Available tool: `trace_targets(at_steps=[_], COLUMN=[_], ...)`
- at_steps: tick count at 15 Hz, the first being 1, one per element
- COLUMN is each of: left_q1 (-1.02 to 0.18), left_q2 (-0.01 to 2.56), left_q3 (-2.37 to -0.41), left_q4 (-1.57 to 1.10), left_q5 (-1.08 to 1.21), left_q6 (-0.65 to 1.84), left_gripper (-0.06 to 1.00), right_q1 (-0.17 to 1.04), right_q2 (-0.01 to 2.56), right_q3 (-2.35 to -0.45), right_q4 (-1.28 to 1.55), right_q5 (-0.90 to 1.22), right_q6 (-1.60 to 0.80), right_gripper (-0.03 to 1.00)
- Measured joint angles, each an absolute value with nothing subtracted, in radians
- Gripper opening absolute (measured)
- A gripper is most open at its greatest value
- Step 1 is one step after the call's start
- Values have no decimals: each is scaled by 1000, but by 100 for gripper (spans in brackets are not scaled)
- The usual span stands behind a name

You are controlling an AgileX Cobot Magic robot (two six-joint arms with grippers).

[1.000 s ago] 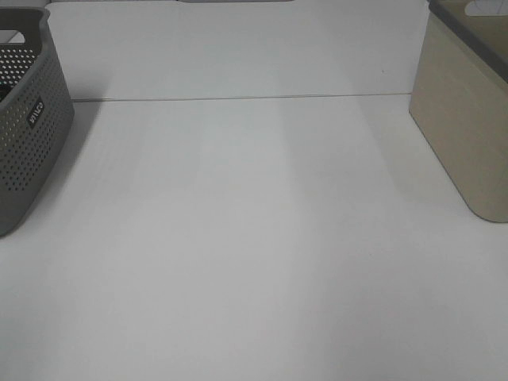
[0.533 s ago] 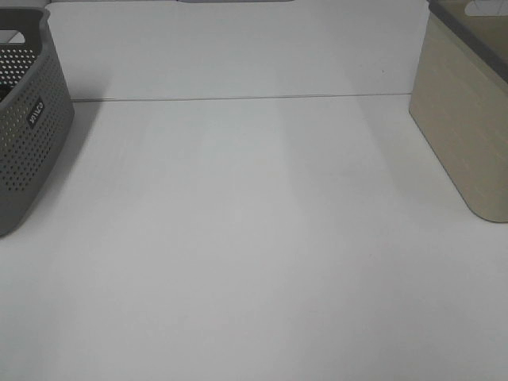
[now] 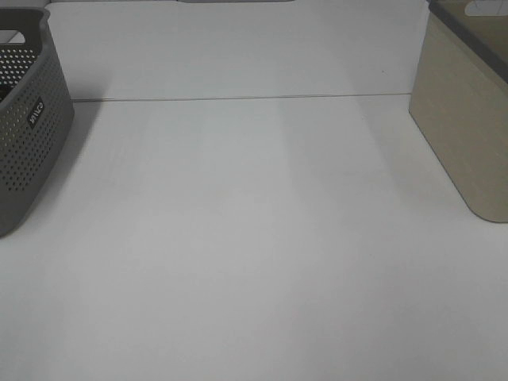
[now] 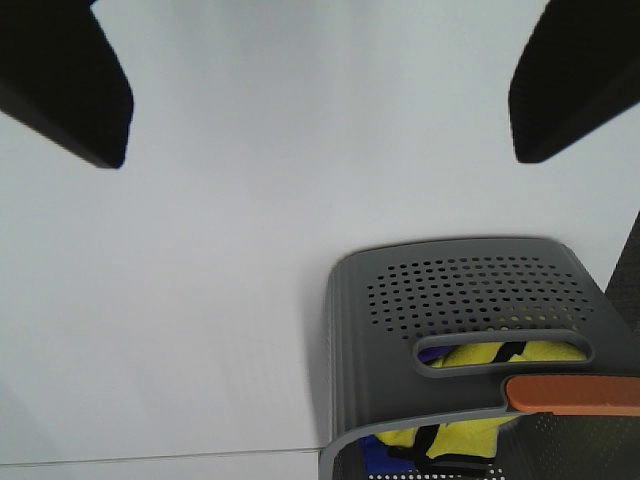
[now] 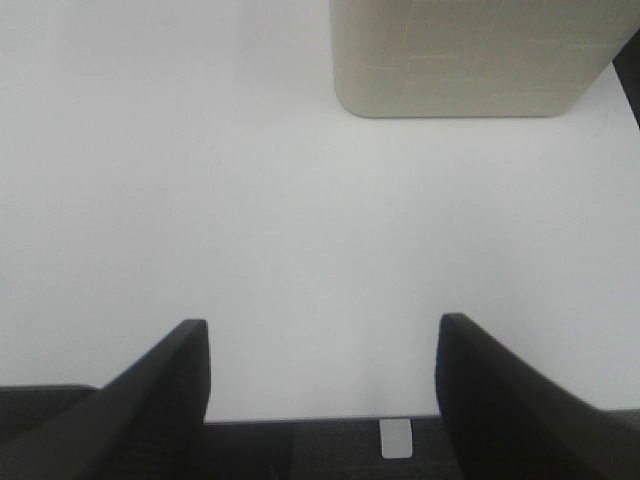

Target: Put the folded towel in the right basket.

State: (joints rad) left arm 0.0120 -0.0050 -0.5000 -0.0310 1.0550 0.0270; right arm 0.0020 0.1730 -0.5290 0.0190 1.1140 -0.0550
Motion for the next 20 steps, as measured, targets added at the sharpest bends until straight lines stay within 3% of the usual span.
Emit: trace_targets(at_steps=[20], left_q1=[12], left_q2=[-5], left_q3=[-500], left_q4=[-31], left_q5=[1055], left_q6=[27], left_gripper=[97], right_q1=[2], right_q2=[119], right_q3=[-506], right_q4=[43], right_q5=[1066], right_q6=[-72], right_gripper=[62])
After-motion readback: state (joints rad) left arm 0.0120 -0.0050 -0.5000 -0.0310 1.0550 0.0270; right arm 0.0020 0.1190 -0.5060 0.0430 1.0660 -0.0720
